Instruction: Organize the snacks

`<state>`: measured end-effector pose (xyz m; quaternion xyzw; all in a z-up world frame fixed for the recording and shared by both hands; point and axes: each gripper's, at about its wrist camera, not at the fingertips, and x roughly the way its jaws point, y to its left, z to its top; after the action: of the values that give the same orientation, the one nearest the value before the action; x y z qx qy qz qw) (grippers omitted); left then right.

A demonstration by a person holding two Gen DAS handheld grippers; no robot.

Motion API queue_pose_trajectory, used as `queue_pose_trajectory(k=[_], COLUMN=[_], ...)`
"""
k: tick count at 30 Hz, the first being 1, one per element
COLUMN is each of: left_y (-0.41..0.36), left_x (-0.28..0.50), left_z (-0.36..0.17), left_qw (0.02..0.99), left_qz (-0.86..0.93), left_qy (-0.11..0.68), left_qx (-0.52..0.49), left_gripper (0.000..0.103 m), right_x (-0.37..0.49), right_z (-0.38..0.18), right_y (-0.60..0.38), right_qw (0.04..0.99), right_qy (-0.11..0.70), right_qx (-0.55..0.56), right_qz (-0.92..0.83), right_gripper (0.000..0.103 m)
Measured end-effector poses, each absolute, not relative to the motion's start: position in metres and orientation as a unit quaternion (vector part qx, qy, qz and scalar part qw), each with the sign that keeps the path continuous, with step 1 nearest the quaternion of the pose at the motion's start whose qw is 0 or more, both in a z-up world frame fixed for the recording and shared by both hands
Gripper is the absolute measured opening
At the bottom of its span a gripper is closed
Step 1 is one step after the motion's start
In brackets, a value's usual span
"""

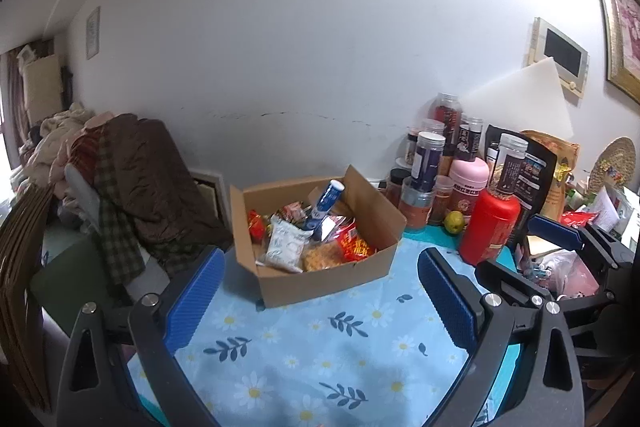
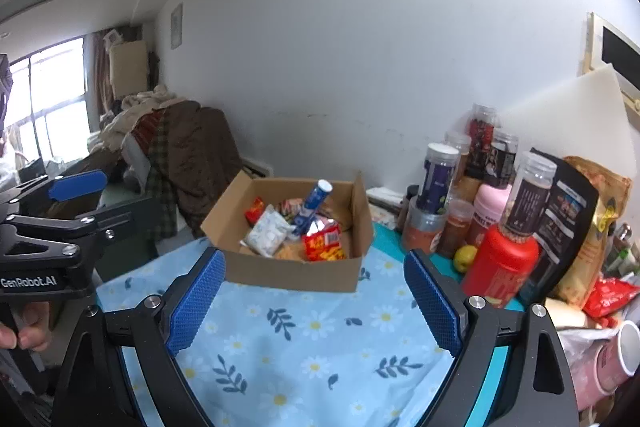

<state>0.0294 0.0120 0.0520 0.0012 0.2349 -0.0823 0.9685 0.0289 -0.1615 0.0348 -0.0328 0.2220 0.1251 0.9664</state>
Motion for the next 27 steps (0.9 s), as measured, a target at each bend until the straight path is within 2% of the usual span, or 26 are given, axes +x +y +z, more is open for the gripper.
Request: queue_pose_trajectory(k=[27], left_y=[0.024], left_x=[0.022], left_z=[0.023], left_qw=[0.963], left_qz=[-0.039], left_qy=[0.267], left_qx=[-0.021], left_gripper=[0.099], right_x=[0.038], right_z=[0.019], right_y=[-0.157], right_qw=[0.958], right_qy=[0.243], right_qx=[-0.035], right_qz=[0.146], right_gripper=[0.092])
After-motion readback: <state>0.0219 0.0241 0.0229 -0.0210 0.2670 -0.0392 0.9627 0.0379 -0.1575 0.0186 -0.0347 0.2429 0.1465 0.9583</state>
